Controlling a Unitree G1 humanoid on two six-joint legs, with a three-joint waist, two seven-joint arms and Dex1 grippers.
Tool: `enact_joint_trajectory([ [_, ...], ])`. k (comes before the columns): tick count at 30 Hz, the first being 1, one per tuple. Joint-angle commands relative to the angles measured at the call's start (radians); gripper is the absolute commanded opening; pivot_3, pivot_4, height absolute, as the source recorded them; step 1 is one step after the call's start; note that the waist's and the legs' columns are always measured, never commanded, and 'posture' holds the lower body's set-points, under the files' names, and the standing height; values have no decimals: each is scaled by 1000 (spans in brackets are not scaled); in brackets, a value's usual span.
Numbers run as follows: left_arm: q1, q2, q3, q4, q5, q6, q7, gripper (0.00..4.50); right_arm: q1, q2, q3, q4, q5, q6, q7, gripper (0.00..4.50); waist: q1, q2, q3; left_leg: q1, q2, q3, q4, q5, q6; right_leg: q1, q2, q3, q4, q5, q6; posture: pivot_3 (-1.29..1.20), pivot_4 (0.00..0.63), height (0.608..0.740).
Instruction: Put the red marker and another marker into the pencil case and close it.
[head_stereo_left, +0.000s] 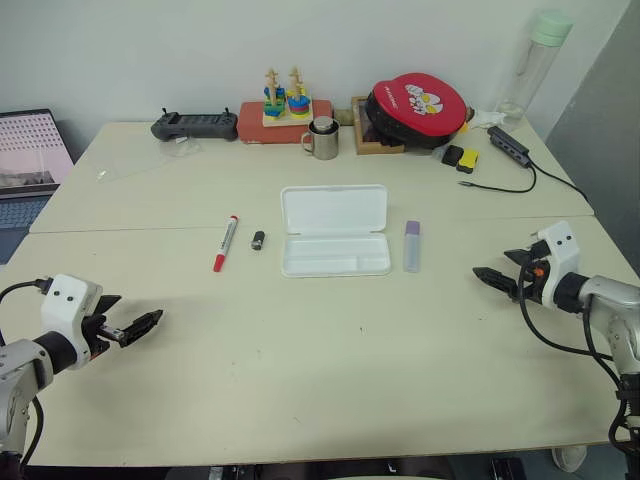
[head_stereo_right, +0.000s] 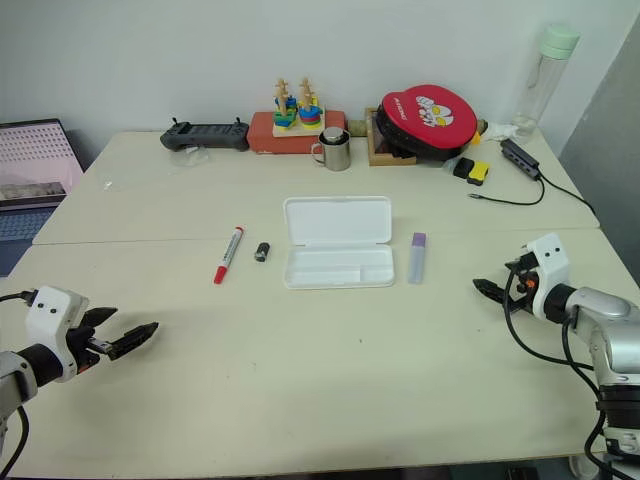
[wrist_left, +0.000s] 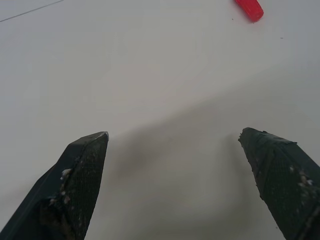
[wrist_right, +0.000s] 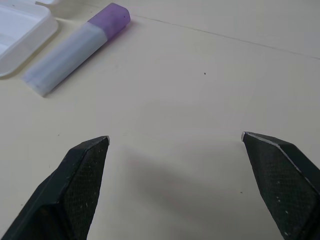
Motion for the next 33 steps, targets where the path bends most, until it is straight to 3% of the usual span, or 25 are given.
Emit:
enact_joint_trajectory([
  [1,1,5,35,-19,8,-17,5,4500,-13,-17,-28,-44,27,19,17,4456,0,0,0,0,0,0,0,0,0,0,0,0,0,0,0,0,150,740],
  [33,-34,-15,-2,-72,20,25,-4,4500,-4,-9,-24,-86,46,27,65,4456,1,0,0,0,0,0,0,0,0,0,0,0,0,0,0,0,150,740],
])
